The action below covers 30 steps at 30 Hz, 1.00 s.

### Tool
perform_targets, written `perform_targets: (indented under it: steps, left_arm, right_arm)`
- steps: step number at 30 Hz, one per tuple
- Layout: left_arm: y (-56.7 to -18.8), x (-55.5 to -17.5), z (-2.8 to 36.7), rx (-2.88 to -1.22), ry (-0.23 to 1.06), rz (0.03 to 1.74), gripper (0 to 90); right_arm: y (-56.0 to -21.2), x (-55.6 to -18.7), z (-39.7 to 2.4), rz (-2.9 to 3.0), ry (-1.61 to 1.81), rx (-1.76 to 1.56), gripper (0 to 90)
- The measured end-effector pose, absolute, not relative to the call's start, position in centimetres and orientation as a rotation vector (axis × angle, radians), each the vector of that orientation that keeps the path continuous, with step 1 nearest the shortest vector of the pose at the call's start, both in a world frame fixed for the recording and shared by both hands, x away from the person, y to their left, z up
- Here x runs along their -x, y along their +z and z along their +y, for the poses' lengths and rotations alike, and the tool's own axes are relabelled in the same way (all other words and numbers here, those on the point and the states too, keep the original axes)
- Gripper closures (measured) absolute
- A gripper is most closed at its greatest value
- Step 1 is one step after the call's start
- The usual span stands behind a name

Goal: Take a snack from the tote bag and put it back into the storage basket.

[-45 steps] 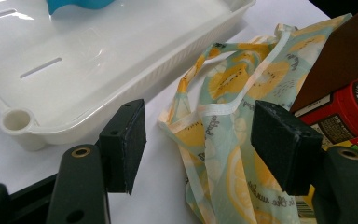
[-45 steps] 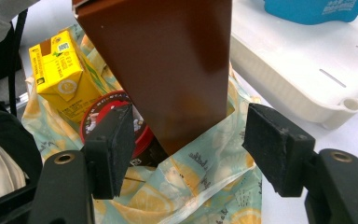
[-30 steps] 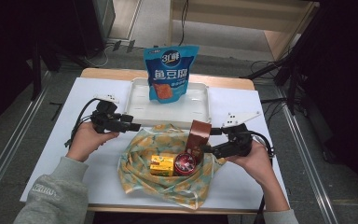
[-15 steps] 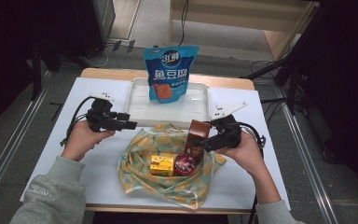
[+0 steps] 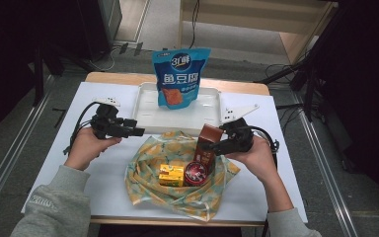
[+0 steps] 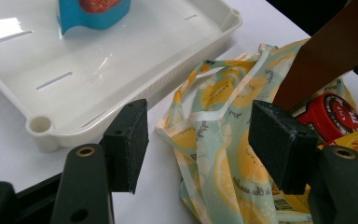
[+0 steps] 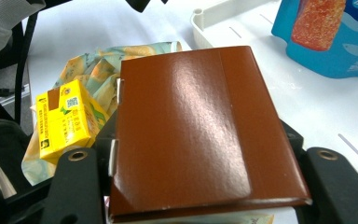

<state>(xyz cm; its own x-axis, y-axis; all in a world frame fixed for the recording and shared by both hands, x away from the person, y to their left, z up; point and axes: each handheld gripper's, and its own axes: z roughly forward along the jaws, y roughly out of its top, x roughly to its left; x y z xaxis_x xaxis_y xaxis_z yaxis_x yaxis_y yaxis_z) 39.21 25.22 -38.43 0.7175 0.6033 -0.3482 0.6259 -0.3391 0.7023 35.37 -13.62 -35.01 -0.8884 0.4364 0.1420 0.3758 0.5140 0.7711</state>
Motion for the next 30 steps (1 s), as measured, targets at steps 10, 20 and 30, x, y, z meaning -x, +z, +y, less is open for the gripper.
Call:
perform_targets:
  steps: [10,20,30]
  left_arm:
    - [-38.4,-39.2,25.4,-2.037,-0.030,0.943,38.5]
    - [-38.5,-39.2,25.5,-2.035,-0.038,0.940,38.6]
    - [-38.6,-39.3,25.6,-2.037,-0.041,0.935,38.7]
  right_arm:
    - [-34.3,-35.0,-13.8,2.636,1.349,-0.723,42.3]
    - [-32.8,-35.2,-14.0,2.635,1.332,-0.742,42.8]
    - [-30.5,-35.6,-13.8,2.634,1.325,-0.744,43.1]
